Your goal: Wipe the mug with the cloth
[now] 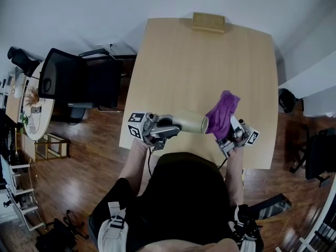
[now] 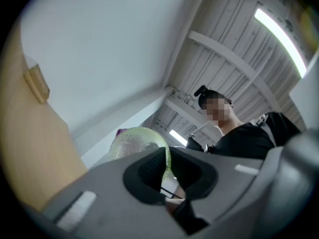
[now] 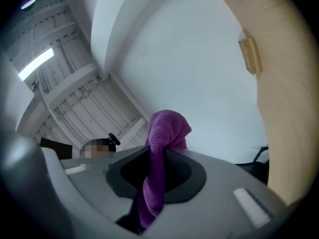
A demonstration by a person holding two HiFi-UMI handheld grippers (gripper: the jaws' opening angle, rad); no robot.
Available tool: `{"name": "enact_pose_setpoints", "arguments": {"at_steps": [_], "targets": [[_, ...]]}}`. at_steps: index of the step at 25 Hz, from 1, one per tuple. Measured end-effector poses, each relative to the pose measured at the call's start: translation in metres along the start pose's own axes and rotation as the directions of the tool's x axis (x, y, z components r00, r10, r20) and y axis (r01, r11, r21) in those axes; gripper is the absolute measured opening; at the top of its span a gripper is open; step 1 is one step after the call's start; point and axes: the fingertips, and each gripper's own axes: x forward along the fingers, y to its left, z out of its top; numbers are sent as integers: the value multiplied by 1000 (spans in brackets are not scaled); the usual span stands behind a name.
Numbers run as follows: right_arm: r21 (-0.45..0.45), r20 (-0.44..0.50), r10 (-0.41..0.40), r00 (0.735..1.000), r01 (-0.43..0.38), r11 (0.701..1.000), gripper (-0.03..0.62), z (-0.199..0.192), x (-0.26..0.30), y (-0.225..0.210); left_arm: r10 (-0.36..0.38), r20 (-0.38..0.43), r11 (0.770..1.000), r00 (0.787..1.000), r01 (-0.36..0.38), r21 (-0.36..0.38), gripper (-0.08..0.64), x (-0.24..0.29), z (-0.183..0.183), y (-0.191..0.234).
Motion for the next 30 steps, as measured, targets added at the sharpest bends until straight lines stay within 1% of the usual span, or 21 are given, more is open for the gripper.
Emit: {"name": "enact_pose_setpoints", "arguments": {"at_steps": [2,4,6,8,10,12,14,15,16,17,19,20,21,22,23,26,28,30], "targets": [[-26,-57,12,998,-13,1000,60,-8,8,5,-2,-5,1000,1000,2,2,41,0,0,1],[-34,-124,13,992,-18,999,60,-22,13,0,-24,-22,1000,999,24,-9,41,6,-4,0],[-26,-163,19,986,-24,999,60,-35,14,-6,-67,-28,997,997,65,-38,41,16,-9,-5],[-9,-197,2,980,-4,1000,60,-47,13,-16,-112,-38,991,993,109,-72,41,25,-16,-12],[-6,-243,-64,968,64,998,60,-58,11,-34,-136,-74,987,988,128,-93,41,34,-27,-17],[-43,-283,-160,946,154,987,60,-64,4,-55,-127,-115,988,985,115,-102,44,38,-39,-15],[-108,-306,-261,916,239,965,60,-64,-4,-69,-92,-150,992,984,78,-98,41,35,-46,-10],[-137,-301,-295,907,265,955,60,-60,-7,-71,-70,-167,994,984,55,-90,41,32,-48,-7],[-151,-282,-303,910,270,951,60,-53,-10,-67,-45,-180,996,983,31,-79,41,27,-48,-4],[-150,-249,-284,926,252,956,60,-42,-10,-58,-21,-188,998,982,9,-68,41,22,-47,-2],[-156,-190,-204,960,176,972,60,-20,-9,-32,17,-186,998,982,-27,-49,41,10,-41,2],[-182,-185,-171,968,137,974,60,-12,-8,-20,30,-179,998,983,-39,-43,41,5,-37,3],[-203,-199,-148,969,107,973,60,-10,-4,-10,40,-174,998,984,-47,-40,41,2,-35,4],[-216,-227,-135,965,85,973,60,-13,1,-3,43,-173,998,984,-51,-40,41,0,-34,5],[-235,-268,-132,954,68,970,60,-20,5,1,41,-176,998,984,-49,-45,41,1,-35,5],[-293,-405,-156,901,34,955,60,-48,9,-4,1,-199,996,980,-18,-82,41,10,-45,4],[-302,-452,-173,875,32,953,60,-63,11,-10,-33,-208,994,978,10,-110,41,16,-51,1],[-301,-468,-195,862,52,952,60,-69,12,-20,-54,-222,992,974,26,-127,41,19,-56,-2]]}}
